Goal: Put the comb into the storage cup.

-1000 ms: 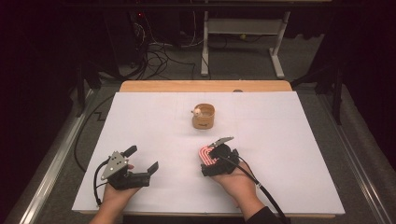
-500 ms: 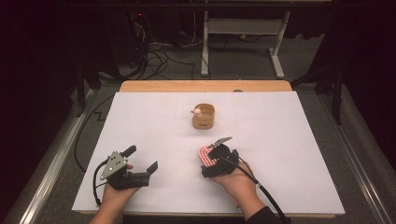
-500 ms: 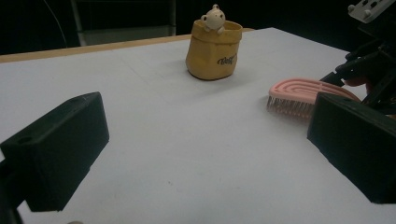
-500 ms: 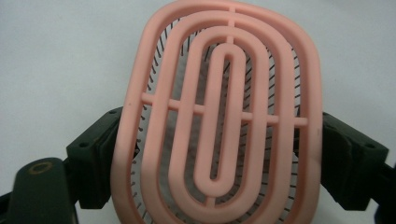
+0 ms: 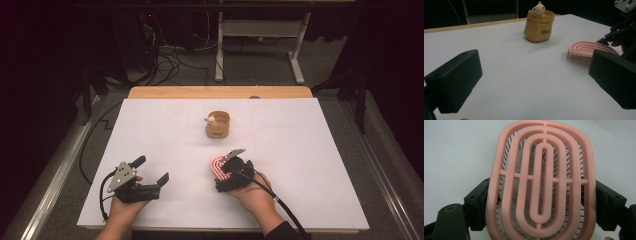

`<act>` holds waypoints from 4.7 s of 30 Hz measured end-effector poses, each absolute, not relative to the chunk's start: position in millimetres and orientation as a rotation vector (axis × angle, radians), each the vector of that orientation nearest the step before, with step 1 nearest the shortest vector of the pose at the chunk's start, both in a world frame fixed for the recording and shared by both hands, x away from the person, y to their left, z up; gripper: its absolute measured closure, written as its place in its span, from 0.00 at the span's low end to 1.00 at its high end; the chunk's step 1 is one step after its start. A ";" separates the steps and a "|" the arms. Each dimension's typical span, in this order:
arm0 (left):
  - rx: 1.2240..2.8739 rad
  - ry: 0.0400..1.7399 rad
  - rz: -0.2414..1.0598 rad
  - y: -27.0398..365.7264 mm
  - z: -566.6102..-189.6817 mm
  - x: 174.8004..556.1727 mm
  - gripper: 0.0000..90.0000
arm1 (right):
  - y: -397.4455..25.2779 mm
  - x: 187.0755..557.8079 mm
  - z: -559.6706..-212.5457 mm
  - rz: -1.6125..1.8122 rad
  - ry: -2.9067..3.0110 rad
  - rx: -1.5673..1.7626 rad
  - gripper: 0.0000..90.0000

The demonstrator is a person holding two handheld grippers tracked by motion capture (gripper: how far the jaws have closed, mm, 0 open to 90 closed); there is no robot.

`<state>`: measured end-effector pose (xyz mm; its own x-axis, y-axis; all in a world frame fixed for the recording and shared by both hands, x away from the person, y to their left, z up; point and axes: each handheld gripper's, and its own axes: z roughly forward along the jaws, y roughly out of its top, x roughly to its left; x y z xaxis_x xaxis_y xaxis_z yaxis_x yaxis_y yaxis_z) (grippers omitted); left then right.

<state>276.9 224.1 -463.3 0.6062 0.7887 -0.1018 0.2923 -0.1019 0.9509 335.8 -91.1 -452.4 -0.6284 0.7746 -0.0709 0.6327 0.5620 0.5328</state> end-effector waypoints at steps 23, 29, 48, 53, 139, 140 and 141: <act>1.685 0.900 0.529 222.5 -464.0 277.9 0.00 | -114.3 337.9 -434.6 0.749 2.426 1.111 0.22; 1.690 0.896 0.526 220.6 -463.9 276.8 0.00 | -126.3 334.4 -425.6 0.809 2.359 1.096 0.22; 1.717 0.878 0.521 214.5 -464.4 277.0 0.00 | -166.0 323.6 -410.4 1.022 2.120 1.041 0.22; 1.717 0.878 0.519 213.7 -464.6 276.2 0.00 | -171.6 323.6 -408.7 1.100 2.062 1.033 0.22; 1.736 0.748 0.447 137.7 -394.9 288.8 0.00 | -170.8 302.3 -405.3 1.358 1.777 0.830 0.22; 1.736 0.746 0.444 136.1 -394.3 289.3 0.00 | -170.2 302.2 -405.5 1.360 1.775 0.826 0.22; 1.738 0.742 0.443 134.5 -393.6 289.8 0.00 | -169.6 302.1 -405.5 1.360 1.776 0.825 0.22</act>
